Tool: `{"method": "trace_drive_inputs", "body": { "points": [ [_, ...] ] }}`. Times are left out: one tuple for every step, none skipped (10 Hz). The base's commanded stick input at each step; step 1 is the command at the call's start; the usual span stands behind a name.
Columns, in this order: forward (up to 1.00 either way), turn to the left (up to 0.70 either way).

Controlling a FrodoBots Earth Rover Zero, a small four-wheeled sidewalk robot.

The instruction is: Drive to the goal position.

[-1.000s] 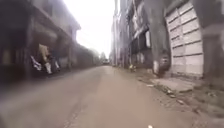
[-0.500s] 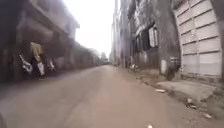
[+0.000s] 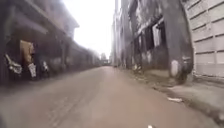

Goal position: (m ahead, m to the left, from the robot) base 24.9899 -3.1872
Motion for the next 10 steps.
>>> {"method": "trace_drive_inputs", "body": {
  "points": [
    [1.00, 0.00],
    [1.00, 0.00],
    [1.00, 0.00],
    [1.00, 0.00],
    [1.00, 0.00],
    [1.00, 0.00],
    [1.00, 0.00],
    [1.00, 0.00],
    [1.00, 0.00],
    [1.00, 0.00]
  ]
}}
